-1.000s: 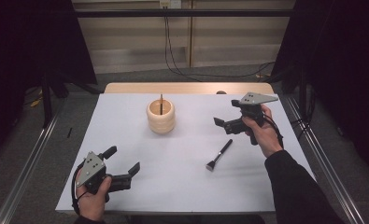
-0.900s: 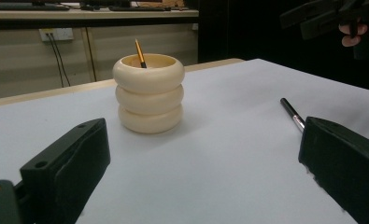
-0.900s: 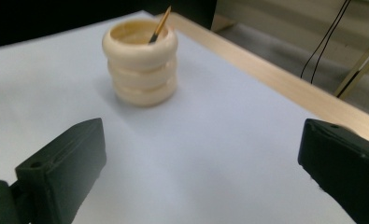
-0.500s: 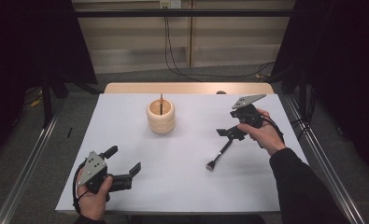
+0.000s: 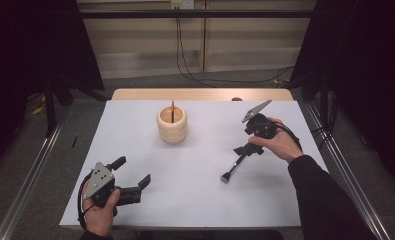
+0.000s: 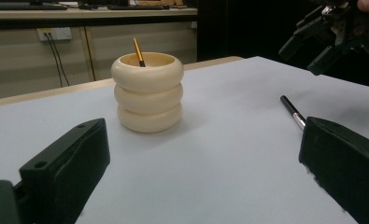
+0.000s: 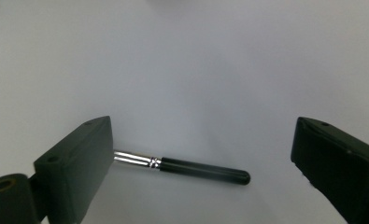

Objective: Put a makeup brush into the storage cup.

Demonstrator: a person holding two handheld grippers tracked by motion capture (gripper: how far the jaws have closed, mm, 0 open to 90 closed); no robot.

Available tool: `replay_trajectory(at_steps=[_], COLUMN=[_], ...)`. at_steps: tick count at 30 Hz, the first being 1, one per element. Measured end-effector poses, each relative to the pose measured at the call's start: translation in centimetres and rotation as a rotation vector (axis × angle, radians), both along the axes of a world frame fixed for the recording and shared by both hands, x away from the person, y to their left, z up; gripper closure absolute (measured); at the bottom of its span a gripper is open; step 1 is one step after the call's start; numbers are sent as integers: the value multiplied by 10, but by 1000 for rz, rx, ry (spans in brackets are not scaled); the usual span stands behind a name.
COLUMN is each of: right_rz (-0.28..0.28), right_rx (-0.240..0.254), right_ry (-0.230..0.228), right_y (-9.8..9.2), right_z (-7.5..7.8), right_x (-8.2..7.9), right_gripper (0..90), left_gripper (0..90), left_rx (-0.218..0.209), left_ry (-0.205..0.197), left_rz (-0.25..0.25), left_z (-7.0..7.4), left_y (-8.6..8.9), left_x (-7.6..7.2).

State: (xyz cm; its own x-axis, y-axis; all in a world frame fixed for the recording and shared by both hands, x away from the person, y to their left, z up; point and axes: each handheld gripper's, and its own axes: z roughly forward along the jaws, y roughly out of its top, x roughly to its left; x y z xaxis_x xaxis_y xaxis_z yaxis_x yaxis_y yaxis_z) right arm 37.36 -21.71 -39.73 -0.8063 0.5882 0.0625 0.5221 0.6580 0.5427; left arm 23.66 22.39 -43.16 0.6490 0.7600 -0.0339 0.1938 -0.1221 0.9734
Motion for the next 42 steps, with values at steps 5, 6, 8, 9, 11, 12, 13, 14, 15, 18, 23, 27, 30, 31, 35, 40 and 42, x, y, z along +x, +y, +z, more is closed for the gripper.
replay_trajectory(at_steps=[5, 6, 8, 9, 11, 12, 13, 14, 15, 18, 23, 27, 30, 31, 35, 40, 42], right_rz=[82, 94, 117, 136, 165, 189, 210, 222, 228, 242, 264, 272, 307, 324, 353, 373, 380], right_rx=[-64, -75, -101, -111, -149, -165, -184, -190, -200, -223, -235, -253, -273, -273, -278, -284, -298], right_ry=[16, 24, 48, 58, 73, 77, 80, 95, 99, 122, 120, 120, 118, 95, 109, 117, 126], right_y=[9, 10, 14, 16, 18, 20, 21, 23, 24, 26, 28, 31, 33, 34, 35, 35, 36], right_z=[-7, -8, -10, -12, -14, -15, -17, -19, -20, -24, -28, -31, -33, -35, -36, -41, -44], right_x=[1, 2, 2, 3, 3, 3, 3, 3, 3, 3, 4, 1, -2, -1, -2, 0, 0], right_gripper=[69, 72, 88, 89, 111, 154, 190, 191, 195, 214, 233, 237, 298, 313, 410, 446, 453], left_gripper=[19, 20, 19, 20, 19, 19, 19, 19, 19, 20, 19, 19, 20, 20, 20, 20, 19], left_rx=[6, 2, 2, 1, 0, 1, 2, 2, 2, 1, 11, 5, 10, 6, 5, 5, 5], left_ry=[3, 3, 2, -1, 0, -3, -3, -2, 1, 2, 3, 4, 2, 0, 0, 1, 1], left_rz=[1, 2, 2, -2, -3, -5, -6, -6, -2, -6, -2, -1, -2, 0, -9, -6, -6], left_z=[0, 0, 0, 0, 0, 0, 0, 0, 0, 0, 0, 0, 0, 0, 0, 0, 0], left_y=[0, -1, 0, 0, 0, 0, 0, 0, 0, 0, 0, 0, 0, 0, 0, 0, 0], left_x=[0, 0, 0, 0, 0, 0, 0, 0, 0, 0, 0, 0, 0, 0, 0, 0, 0])
